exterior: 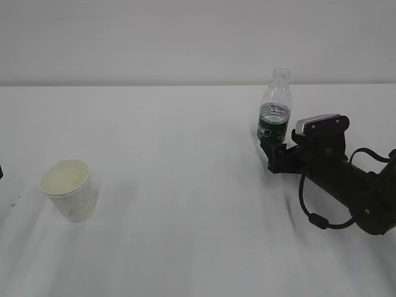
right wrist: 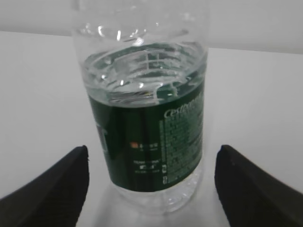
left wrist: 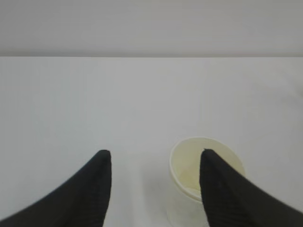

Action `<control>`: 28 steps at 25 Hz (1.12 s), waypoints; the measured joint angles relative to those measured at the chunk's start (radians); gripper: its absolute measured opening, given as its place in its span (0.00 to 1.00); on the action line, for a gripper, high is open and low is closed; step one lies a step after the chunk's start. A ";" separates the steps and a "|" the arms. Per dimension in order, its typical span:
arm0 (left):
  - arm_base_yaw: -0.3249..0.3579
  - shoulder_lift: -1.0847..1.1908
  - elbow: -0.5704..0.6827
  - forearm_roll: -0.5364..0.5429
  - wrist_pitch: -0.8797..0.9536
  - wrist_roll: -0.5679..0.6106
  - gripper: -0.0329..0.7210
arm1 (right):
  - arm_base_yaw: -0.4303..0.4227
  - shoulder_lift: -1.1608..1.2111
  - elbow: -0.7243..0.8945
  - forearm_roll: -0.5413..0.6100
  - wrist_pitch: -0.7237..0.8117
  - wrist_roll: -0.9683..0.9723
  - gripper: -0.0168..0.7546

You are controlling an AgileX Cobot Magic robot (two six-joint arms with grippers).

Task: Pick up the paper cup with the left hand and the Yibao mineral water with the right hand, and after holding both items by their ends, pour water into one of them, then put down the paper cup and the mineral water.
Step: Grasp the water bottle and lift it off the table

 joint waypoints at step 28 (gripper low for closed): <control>0.000 0.243 0.044 0.045 -0.232 0.020 0.60 | 0.000 0.002 -0.085 0.004 0.022 0.000 0.84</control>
